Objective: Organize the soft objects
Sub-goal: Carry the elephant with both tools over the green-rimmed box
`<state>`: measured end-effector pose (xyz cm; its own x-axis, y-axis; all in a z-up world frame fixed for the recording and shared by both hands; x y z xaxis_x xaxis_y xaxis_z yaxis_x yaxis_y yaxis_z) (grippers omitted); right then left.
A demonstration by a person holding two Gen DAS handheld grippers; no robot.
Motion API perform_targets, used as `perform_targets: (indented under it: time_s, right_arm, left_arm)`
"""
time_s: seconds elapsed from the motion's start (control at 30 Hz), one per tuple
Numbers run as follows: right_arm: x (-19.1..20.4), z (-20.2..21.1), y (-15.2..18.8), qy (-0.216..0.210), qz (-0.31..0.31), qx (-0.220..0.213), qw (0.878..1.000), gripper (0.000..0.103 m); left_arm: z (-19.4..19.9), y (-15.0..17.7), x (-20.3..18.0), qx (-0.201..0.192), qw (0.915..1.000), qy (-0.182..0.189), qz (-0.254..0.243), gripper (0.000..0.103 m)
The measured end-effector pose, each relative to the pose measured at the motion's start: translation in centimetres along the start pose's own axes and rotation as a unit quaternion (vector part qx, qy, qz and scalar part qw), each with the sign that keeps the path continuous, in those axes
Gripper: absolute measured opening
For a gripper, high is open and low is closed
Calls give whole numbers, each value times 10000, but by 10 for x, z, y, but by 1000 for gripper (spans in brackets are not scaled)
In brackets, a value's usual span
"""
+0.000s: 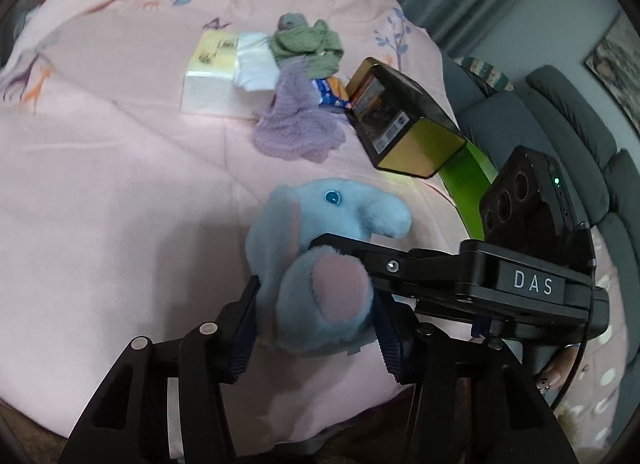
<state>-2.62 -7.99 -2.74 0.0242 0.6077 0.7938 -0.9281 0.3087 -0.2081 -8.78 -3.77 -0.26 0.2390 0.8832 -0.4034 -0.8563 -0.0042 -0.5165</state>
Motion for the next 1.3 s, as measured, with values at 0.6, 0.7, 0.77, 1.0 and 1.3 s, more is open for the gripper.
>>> perform_targets:
  time_s: [0.6, 0.7, 0.77, 1.0, 1.3]
  right_arm:
    - [14, 126, -48, 90, 444, -1654, 9852, 57]
    - [13, 154, -63, 134, 467, -1997, 9787, 57]
    - [11, 178, -75, 149, 504, -2253, 9729, 57]
    - [-2, 248, -110, 517, 696, -2973, 9508, 57]
    - [-64, 301, -148, 1250, 434, -3440, 9296, 55]
  left_arm:
    - [15, -55, -113, -670, 9878, 407, -1343, 53]
    - [11, -71, -144, -801, 9818, 538, -1634, 53]
    - [8, -83, -166, -909, 9771, 636, -1814, 53]
    - [-14, -116, -237, -1119, 9631, 1105, -2186, 53]
    - [-84, -141, -301, -838, 9571, 1603, -2265, 52]
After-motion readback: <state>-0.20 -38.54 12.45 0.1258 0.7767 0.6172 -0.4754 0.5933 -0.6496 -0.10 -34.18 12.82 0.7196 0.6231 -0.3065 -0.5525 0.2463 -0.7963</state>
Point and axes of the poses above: each gripper's, at about its wrist camera, not at the fingertips, and z roughly against the way its jaws point, x to its left, y to its underside, the point moved 8 cm from there along -z, roughly the way its jaws point, and after that the axes turned 5 degrees about -y, right-handed, at the moved point
